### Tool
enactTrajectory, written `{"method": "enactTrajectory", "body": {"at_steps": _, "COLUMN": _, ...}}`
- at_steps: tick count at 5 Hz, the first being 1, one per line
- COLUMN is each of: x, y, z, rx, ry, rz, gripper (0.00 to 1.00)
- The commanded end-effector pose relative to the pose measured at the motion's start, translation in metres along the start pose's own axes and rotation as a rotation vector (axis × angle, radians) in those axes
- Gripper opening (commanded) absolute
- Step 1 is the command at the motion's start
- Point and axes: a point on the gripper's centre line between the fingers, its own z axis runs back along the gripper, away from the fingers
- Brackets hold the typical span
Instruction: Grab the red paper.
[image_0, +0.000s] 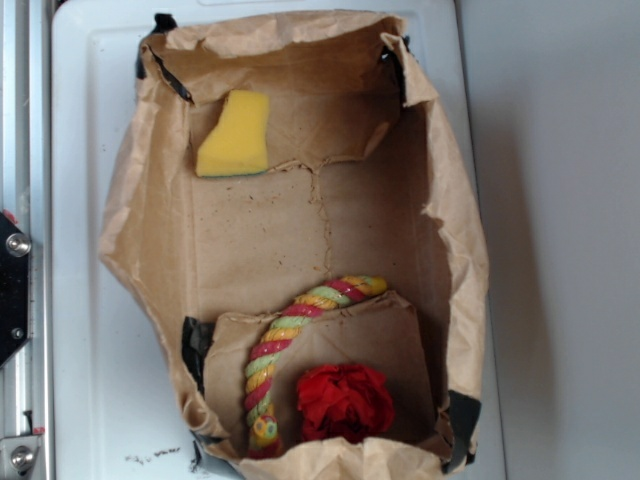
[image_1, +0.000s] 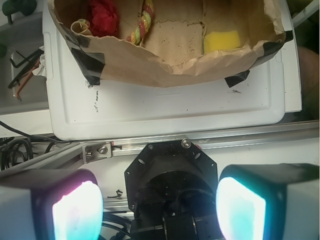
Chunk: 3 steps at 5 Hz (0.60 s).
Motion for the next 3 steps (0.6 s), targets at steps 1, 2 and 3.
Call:
{"method": "enactTrajectory", "body": {"at_steps": 1, "x": 0.000, "y": 0.000, "z": 0.000, "rx": 0.000, "ry": 0.000, "rz": 0.000, "gripper": 1.00}}
{"method": "enactTrajectory", "body": {"at_steps": 2, "x": 0.049, "y": 0.012, "z": -0.017, "rx": 0.024, "ry": 0.005, "rz": 0.010, "gripper": 1.00}}
{"method": "enactTrajectory", "body": {"at_steps": 3, "x": 0.091, "y": 0.027, "z": -0.037, "rx": 0.024, "ry": 0.012, "rz": 0.028, "gripper": 1.00}}
